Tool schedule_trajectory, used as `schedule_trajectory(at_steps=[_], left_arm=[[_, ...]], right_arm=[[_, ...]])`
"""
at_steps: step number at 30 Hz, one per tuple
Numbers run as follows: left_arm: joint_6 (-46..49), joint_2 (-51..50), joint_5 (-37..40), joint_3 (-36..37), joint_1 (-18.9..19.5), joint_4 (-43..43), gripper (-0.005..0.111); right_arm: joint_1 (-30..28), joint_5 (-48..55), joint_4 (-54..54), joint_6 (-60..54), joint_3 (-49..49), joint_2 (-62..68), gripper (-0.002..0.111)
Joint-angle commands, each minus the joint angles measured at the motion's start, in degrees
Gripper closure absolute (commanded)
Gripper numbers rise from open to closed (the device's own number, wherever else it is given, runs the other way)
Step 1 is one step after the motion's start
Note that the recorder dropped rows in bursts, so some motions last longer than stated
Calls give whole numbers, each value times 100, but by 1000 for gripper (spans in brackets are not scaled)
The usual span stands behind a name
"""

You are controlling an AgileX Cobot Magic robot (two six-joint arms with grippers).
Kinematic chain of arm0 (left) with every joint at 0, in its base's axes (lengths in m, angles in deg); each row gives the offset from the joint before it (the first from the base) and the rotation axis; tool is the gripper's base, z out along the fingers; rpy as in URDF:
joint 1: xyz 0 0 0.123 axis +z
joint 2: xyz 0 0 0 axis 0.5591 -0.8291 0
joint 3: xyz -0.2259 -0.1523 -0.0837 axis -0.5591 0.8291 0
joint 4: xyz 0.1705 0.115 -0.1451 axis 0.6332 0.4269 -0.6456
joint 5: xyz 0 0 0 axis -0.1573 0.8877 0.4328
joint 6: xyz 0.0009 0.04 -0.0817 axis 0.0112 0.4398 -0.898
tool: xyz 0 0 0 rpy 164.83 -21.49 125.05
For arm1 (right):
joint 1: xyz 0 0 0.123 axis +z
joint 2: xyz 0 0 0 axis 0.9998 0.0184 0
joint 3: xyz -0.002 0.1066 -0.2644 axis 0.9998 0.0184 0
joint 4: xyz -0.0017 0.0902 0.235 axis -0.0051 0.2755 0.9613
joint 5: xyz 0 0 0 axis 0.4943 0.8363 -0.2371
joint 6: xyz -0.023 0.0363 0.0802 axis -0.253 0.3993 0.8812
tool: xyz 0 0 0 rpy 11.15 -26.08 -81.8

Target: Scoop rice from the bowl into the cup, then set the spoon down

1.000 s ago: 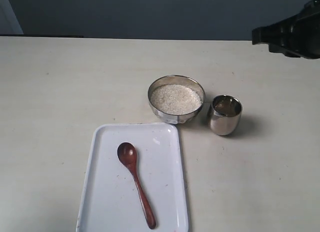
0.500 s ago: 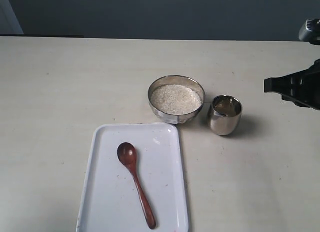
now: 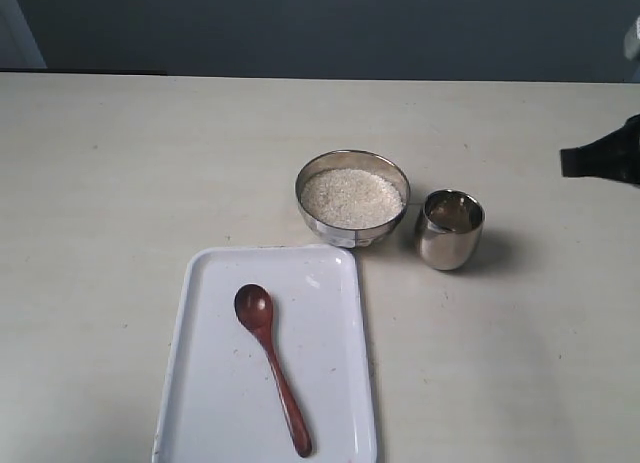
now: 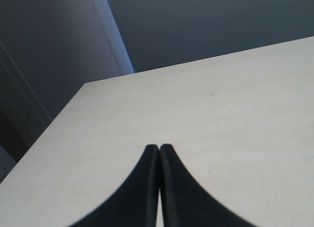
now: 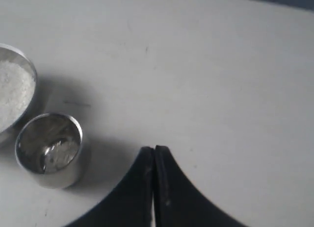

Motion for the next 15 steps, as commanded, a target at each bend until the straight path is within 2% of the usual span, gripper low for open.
schedule_trajectory(at_steps=[1, 4, 9, 15], left_arm=[[-27, 28, -64, -14, -38, 12, 106], [-27, 28, -64, -14, -38, 12, 106], [-27, 28, -64, -14, -38, 12, 106], [-27, 28, -64, -14, -38, 12, 106]], right_arm=[[-642, -582, 78, -41, 258, -1016, 109], [-1257, -984, 126, -41, 674, -1925, 109], [-2021, -670, 276, -41, 1545, -3442, 109], [-2206, -355, 549, -41, 2457, -4755, 109]])
